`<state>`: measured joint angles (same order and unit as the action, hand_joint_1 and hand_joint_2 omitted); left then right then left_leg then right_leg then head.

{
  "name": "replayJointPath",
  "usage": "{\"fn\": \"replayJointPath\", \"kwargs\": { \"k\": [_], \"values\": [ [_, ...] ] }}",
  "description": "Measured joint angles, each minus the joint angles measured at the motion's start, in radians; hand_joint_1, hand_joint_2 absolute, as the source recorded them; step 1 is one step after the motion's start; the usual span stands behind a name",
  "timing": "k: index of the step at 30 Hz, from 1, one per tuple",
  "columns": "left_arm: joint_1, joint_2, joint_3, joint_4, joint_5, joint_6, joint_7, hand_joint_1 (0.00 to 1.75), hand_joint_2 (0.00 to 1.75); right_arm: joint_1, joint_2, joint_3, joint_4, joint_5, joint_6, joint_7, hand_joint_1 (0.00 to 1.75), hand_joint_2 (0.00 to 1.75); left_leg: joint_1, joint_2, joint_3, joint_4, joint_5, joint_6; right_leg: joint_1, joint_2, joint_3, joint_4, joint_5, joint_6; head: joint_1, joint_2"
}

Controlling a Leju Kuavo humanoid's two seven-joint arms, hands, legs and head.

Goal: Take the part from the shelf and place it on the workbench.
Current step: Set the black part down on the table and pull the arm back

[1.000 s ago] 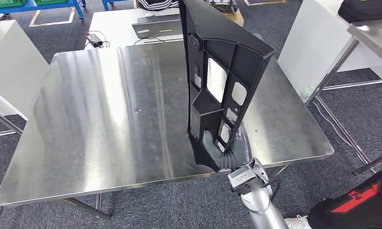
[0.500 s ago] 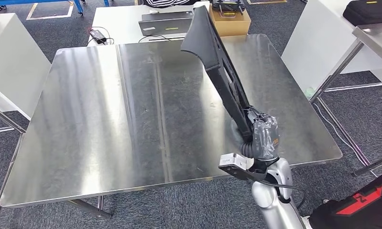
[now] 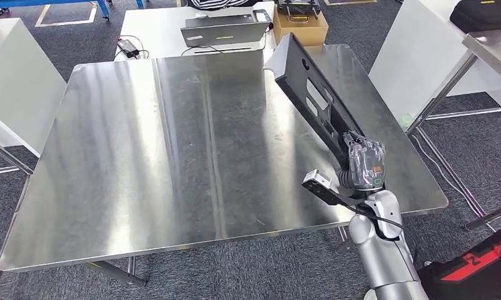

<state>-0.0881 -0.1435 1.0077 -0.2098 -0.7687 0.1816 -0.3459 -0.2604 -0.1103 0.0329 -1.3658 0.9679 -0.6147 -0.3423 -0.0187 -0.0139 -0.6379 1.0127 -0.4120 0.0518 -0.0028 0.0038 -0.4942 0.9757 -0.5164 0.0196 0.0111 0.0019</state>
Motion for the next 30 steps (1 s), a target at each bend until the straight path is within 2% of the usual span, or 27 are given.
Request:
{"fn": "replayJointPath", "kwargs": {
  "k": [3, 9, 15, 21, 30],
  "values": [
    [-0.001, -0.003, 0.000, 0.000, -0.012, -0.002, -0.005, 0.00, 1.75, -0.081, -0.004, 0.005, 0.115, 0.059, -0.015, 0.007, 1.75, 1.75, 0.000, 0.001, 0.000, 0.000, 0.000, 0.000, 0.001, 0.001, 0.000, 0.000, 0.000, 0.000, 0.000, 0.000],
    [-0.014, -0.007, -0.001, 0.000, -0.035, -0.005, -0.004, 0.00, 1.75, -0.313, 0.005, 0.046, 0.429, 0.193, -0.051, 0.060, 1.75, 1.75, 0.001, 0.001, 0.001, 0.000, 0.002, 0.002, 0.001, 0.000, 0.001, 0.001, 0.000, 0.000, 0.000, 0.000],
    [-0.024, -0.006, -0.010, 0.000, -0.055, -0.008, 0.009, 0.00, 1.75, -0.491, 0.036, 0.089, 0.669, 0.246, -0.047, 0.077, 1.75, 1.75, 0.001, 0.000, 0.001, 0.000, 0.002, 0.002, 0.001, 0.000, 0.001, 0.001, 0.000, 0.000, 0.000, 0.000],
    [-0.032, -0.006, -0.019, 0.000, -0.064, -0.008, 0.017, 0.00, 1.75, -0.568, 0.082, 0.117, 0.779, 0.253, -0.033, 0.053, 1.75, 1.75, 0.001, -0.001, 0.000, 0.000, 0.002, 0.002, 0.002, -0.001, 0.001, 0.001, 0.000, 0.000, 0.000, 0.000],
    [-0.047, -0.001, -0.021, 0.000, -0.078, -0.015, 0.027, 0.00, 1.75, -0.603, 0.207, 0.206, 0.842, 0.304, 0.036, 0.046, 1.75, 1.75, 0.003, 0.000, 0.001, 0.000, 0.002, 0.001, 0.002, -0.001, 0.000, 0.001, 0.000, 0.000, 0.000, 0.000]
  ]
}}
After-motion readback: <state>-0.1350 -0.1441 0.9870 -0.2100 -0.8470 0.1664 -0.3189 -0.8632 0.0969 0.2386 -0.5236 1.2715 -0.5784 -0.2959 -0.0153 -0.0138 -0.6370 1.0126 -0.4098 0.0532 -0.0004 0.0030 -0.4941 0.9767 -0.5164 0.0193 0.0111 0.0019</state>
